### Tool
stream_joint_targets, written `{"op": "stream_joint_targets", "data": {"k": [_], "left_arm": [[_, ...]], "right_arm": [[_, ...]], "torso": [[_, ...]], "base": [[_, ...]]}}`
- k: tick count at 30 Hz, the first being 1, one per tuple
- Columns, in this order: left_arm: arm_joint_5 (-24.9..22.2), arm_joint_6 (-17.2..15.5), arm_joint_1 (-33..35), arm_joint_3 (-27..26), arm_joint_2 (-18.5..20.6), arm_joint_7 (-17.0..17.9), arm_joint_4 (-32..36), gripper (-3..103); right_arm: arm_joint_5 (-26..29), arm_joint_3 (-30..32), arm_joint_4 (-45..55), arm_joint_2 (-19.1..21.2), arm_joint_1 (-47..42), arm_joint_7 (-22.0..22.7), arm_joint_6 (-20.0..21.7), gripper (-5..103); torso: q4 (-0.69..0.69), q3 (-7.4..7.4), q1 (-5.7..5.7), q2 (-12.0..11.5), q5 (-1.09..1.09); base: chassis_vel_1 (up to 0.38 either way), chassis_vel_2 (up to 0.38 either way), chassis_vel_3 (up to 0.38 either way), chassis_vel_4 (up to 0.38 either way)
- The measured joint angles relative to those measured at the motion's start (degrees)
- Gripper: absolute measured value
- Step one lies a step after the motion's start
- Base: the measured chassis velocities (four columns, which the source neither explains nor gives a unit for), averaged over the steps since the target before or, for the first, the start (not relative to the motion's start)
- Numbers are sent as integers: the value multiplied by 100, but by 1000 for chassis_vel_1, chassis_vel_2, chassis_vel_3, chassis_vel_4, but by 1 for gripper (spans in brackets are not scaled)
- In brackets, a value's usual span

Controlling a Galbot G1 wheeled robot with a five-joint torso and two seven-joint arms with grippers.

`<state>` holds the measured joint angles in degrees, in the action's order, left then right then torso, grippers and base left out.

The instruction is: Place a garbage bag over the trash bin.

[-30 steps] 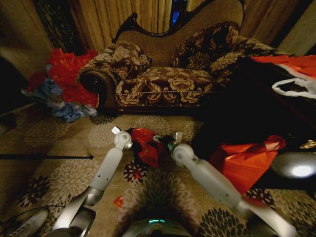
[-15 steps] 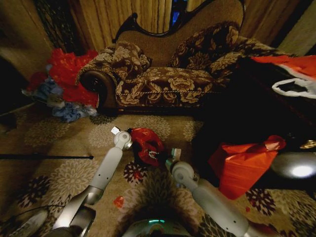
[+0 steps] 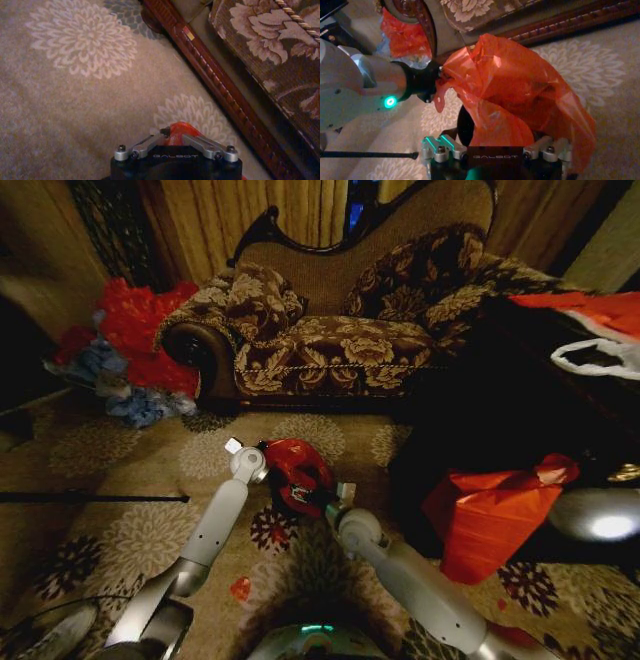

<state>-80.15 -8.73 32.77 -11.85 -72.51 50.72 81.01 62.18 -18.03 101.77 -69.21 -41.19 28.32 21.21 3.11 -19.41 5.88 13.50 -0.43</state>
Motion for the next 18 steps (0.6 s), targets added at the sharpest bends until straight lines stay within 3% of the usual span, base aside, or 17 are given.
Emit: {"op": "stream_joint_targets", "data": {"k": [1,3,4,6,9,10,15,17,18], "left_arm": [[-1,1,3,-7,-1,5,0,0],[-1,2,9,-12,0,9,2,0],[-2,3,22,-16,1,12,8,0],[-3,4,30,-20,5,12,15,0],[-6,5,60,-42,22,14,48,0],[-6,5,60,-42,22,14,48,0],[-6,2,84,-51,33,26,78,0],[-6,2,85,-51,33,27,78,0],[-6,1,87,-51,30,31,78,0]], "right_arm": [[-40,-25,-47,-39,28,-12,-15,82],[-59,-43,-74,-67,47,-14,-23,82],[-66,-70,-94,-91,69,-14,-25,71],[-68,-87,-104,-97,81,-13,-25,71],[-101,-139,-167,-105,104,-13,-25,54],[-101,-139,-167,-105,104,-13,-25,54],[-226,-177,-305,-130,123,-27,-25,33],[-239,-177,-314,-131,125,-30,-25,33],[-321,-179,-374,-141,135,-41,-30,21]], "torso": [[0,0,0,0,0],[0,0,0,0,0],[0,0,0,0,0],[0,0,0,0,0],[0,0,1,0,0],[0,0,1,0,0],[0,0,1,0,1],[0,0,1,0,1],[0,0,1,0,1]], "base": [[0,0,0,0],[0,0,0,0],[0,0,0,0],[0,0,0,0],[0,0,0,0],[0,0,0,0],[0,0,0,0],[0,0,0,0],[0,0,0,0]]}}
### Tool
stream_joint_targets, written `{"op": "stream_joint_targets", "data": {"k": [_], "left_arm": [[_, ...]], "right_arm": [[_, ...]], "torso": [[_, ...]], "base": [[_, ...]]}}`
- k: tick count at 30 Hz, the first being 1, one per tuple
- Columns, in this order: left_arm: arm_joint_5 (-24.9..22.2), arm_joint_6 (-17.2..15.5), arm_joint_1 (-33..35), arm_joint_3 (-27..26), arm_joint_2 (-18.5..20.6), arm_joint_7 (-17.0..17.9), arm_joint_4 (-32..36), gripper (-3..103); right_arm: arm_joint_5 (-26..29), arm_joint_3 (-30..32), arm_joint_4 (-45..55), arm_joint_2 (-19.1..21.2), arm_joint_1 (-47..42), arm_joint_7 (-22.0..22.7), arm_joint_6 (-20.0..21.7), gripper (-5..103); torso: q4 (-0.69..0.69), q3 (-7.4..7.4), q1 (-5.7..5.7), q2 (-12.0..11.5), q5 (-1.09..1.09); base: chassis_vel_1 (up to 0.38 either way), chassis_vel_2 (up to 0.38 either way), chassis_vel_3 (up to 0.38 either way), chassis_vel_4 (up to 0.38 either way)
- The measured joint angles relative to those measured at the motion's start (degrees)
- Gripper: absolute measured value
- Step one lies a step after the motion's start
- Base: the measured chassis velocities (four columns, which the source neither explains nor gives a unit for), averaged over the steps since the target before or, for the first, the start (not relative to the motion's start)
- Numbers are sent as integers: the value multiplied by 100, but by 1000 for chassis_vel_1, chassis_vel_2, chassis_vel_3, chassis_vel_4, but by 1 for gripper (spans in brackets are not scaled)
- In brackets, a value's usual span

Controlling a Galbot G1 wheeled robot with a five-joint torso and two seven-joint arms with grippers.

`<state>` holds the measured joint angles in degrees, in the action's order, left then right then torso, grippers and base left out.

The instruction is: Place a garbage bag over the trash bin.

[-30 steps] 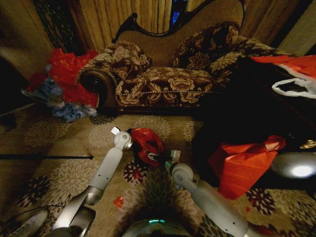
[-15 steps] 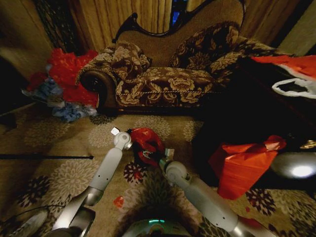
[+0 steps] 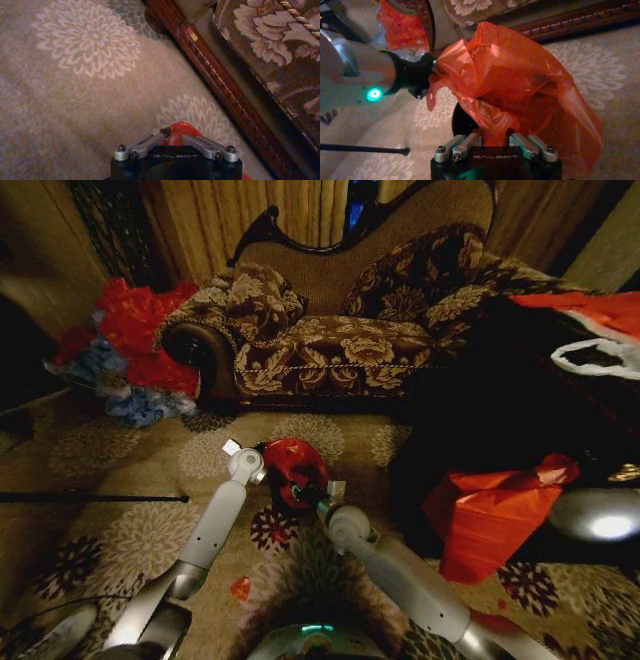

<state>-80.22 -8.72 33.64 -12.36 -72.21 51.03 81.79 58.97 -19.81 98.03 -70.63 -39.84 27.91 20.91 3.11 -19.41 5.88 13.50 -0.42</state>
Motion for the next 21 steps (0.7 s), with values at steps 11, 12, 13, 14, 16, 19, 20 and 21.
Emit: {"op": "stream_joint_targets", "data": {"k": [11,12,13,14,16,19,20,21], "left_arm": [[3,-32,202,-1,67,-54,243,23],[3,-32,202,-1,67,-54,243,23],[4,-33,221,-4,75,-62,264,23],[34,-77,364,-31,134,-101,435,33],[54,-89,420,-40,157,-124,501,33],[175,-219,835,-113,342,-281,953,50],[208,-269,955,-149,394,-320,1097,55],[208,-269,955,-149,394,-320,1097,55]], "right_arm": [[-112,2,-17,73,76,13,-41,0],[-112,2,-17,73,76,13,-41,0],[-112,2,-14,75,80,14,-42,0],[-112,3,-11,86,99,21,-46,0],[-112,3,-11,88,106,23,-47,0],[-111,4,-13,119,150,26,-50,0],[-111,2,-17,131,164,26,-51,0],[-111,2,-17,131,164,26,-51,0]], "torso": [[1,0,0,0,0],[1,0,0,0,0],[1,0,0,0,0],[0,0,0,0,0],[0,0,0,0,0],[0,1,-1,0,-1],[-1,1,-1,0,-1],[-1,1,-1,0,-1]], "base": [[0,0,0,0],[0,0,0,0],[0,0,0,0],[0,0,0,0],[0,0,0,0],[0,0,0,0],[0,0,0,0],[0,0,0,0]]}}
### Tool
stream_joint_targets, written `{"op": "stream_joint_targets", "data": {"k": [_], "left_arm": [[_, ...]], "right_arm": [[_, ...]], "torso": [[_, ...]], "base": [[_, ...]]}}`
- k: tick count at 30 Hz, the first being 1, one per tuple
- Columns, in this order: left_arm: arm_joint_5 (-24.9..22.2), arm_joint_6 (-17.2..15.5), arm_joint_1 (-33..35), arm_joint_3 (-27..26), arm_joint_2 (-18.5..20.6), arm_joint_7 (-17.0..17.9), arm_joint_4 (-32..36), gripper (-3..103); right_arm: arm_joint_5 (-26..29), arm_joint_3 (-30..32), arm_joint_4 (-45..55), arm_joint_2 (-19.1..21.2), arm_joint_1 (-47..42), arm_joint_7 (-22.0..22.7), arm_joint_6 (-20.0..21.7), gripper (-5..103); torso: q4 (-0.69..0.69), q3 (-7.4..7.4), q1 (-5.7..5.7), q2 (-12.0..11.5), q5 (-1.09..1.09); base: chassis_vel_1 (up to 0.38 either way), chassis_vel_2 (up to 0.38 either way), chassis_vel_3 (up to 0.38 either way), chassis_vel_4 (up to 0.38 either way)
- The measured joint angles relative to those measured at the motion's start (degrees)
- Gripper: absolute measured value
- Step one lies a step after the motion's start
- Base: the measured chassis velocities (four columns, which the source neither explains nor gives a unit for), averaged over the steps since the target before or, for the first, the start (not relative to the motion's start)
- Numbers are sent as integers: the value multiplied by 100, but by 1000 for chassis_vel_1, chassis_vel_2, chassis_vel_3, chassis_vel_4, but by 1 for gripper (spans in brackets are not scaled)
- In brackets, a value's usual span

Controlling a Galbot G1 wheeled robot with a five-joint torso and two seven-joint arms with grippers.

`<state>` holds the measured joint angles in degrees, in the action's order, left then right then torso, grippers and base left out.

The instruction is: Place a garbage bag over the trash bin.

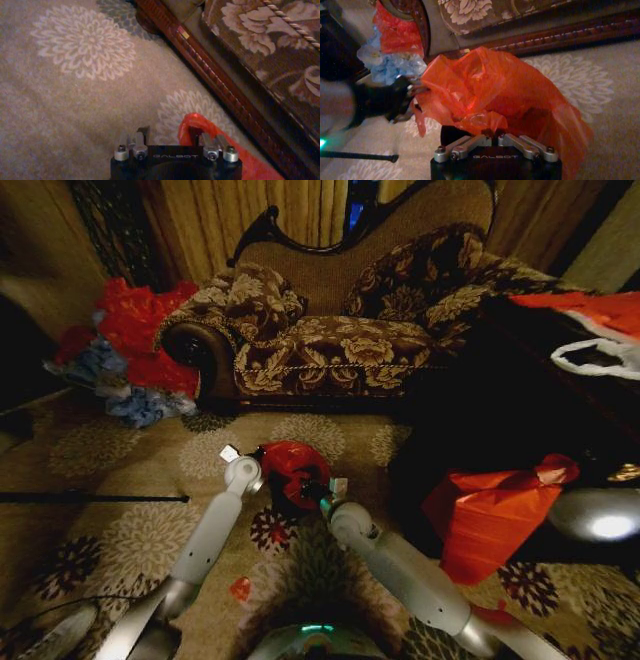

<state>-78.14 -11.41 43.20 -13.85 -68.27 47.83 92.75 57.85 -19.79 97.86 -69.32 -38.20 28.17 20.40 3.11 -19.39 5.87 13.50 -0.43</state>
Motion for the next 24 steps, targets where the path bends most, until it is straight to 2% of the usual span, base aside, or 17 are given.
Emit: {"op": "stream_joint_targets", "data": {"k": [3,4,6,7,8,10,11,12,13,14,15,16,17,20,21,23,24], "left_arm": [[310,-140,321,-85,134,-173,371,72],[310,-140,321,-85,134,-173,371,72],[830,-239,512,-85,238,-400,571,76],[830,-239,512,-85,238,-400,571,76],[1552,-306,662,-59,337,-706,711,88],[2486,-336,812,-29,449,-1186,795,92],[3418,-339,925,-17,556,-1659,834,97],[3418,-339,925,-17,556,-1659,834,97],[3932,-337,987,-16,625,-1936,854,99],[4517,-325,1065,-30,727,-2299,893,100],[5252,-319,1178,-86,917,-2926,994,100],[5252,-319,1178,-86,917,-2926,994,100],[5529,-318,1221,-102,1004,-3201,1045,100],[6552,-201,1312,-48,1358,-4364,1195,100],[6552,-201,1312,-48,1358,-4364,1195,100],[6793,-132,1276,58,1479,-4823,1208,100],[6795,-132,1273,63,1482,-4839,1208,100]], "right_arm": [[-1,-13,-23,21,25,-7,0,0],[-1,-13,-23,21,25,-7,0,0],[-1,-14,-36,23,35,-9,0,0],[-1,-14,-36,23,35,-9,0,0],[-1,-16,-40,24,42,-12,0,0],[-2,-19,-40,29,43,-15,0,0],[-3,-22,-40,34,43,-18,0,0],[-3,-22,-40,34,43,-18,0,0],[-8,-24,-40,41,43,-20,0,0],[-13,-27,-40,49,42,-26,0,0],[-22,-28,-41,65,40,-37,0,0],[-22,-28,-41,65,40,-37,0,0],[-27,-28,-41,70,39,-41,0,0],[-59,-28,-56,72,32,-66,0,0],[-59,-28,-56,72,32,-66,0,0],[-70,-31,-60,66,30,-76,0,0],[-70,-31,-60,66,30,-77,0,0]], "torso": [[1,0,0,0,1],[1,0,0,0,1],[1,0,0,0,0],[1,0,0,0,0],[0,0,0,0,1],[1,0,0,0,0],[1,0,0,0,0],[1,0,0,0,0],[1,0,0,0,0],[1,0,0,0,-1],[1,-1,0,0,-1],[1,-1,0,0,-1],[0,-1,0,0,2],[0,-1,0,0,1],[0,-1,0,0,1],[1,-1,0,0,0],[1,-1,0,0,0]], "base": [[0,0,0,0],[0,0,0,0],[0,0,0,0],[0,0,0,0],[0,0,0,0],[0,0,0,0],[0,0,0,0],[0,0,0,0],[0,0,0,0],[0,0,0,0],[0,0,0,0],[0,0,0,0],[0,0,0,0],[0,0,0,0],[0,0,0,0],[0,0,0,0],[0,0,0,0]]}}
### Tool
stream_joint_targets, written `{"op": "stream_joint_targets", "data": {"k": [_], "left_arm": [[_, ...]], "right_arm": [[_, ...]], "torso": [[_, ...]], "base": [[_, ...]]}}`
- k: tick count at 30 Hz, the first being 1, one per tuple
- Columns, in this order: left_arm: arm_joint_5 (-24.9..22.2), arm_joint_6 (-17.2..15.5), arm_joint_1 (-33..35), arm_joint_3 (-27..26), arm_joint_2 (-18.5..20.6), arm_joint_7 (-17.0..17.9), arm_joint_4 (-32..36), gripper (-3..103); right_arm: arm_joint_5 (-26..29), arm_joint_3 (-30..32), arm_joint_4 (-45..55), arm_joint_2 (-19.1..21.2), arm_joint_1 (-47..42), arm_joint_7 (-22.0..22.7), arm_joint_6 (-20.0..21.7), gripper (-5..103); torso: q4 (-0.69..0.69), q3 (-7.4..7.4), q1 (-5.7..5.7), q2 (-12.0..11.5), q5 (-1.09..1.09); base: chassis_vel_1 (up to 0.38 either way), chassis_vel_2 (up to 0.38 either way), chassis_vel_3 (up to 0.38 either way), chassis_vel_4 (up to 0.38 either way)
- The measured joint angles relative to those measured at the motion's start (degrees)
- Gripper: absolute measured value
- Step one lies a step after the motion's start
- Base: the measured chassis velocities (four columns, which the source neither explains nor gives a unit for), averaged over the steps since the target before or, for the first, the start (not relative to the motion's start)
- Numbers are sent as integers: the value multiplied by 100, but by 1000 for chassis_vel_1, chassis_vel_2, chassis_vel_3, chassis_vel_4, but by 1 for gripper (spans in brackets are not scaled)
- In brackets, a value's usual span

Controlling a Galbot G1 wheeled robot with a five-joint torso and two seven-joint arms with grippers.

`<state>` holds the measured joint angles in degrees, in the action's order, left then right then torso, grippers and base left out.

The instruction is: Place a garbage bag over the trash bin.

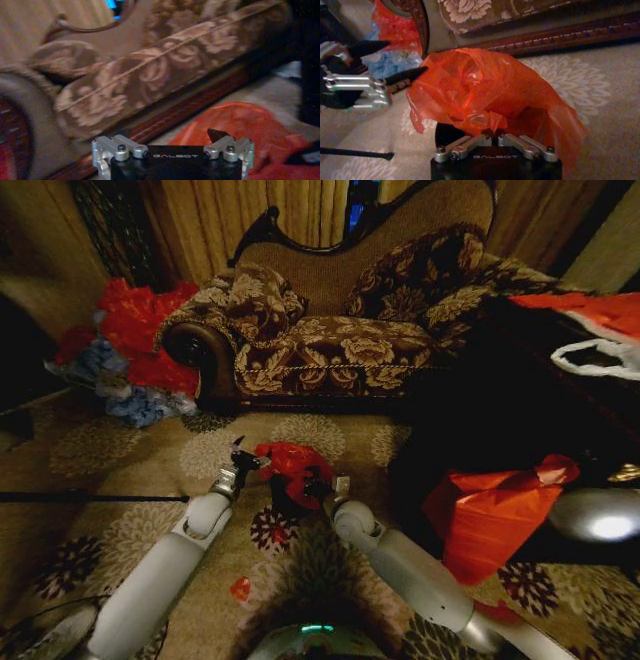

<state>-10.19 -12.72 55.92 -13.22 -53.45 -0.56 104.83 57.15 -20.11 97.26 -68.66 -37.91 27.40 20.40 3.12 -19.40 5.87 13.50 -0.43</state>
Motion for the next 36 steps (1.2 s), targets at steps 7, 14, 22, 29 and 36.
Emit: {"op": "stream_joint_targets", "data": {"k": [7,14,22,29,36], "left_arm": [[-407,-224,-452,342,-88,-477,-225,100],[-960,-695,-907,785,-428,-615,-445,100],[-986,-1527,-952,917,-494,-402,52,100],[-670,-2012,-811,877,-476,-36,527,100],[-875,-2440,-567,834,-393,72,849,100]], "right_arm": [[-12,-9,18,13,-32,-9,0,0],[-16,-12,67,52,-92,-11,0,0],[-36,30,85,96,-151,-32,-7,0],[-68,48,56,105,-195,-54,-27,0],[-76,7,7,57,-181,-75,-32,0]], "torso": [[0,0,1,0,2],[0,0,1,0,1],[-1,0,1,0,2],[0,0,1,0,2],[-1,0,0,0,2]], "base": [[0,0,0,0],[0,0,0,0],[0,0,0,0],[0,0,0,0],[0,0,0,0]]}}
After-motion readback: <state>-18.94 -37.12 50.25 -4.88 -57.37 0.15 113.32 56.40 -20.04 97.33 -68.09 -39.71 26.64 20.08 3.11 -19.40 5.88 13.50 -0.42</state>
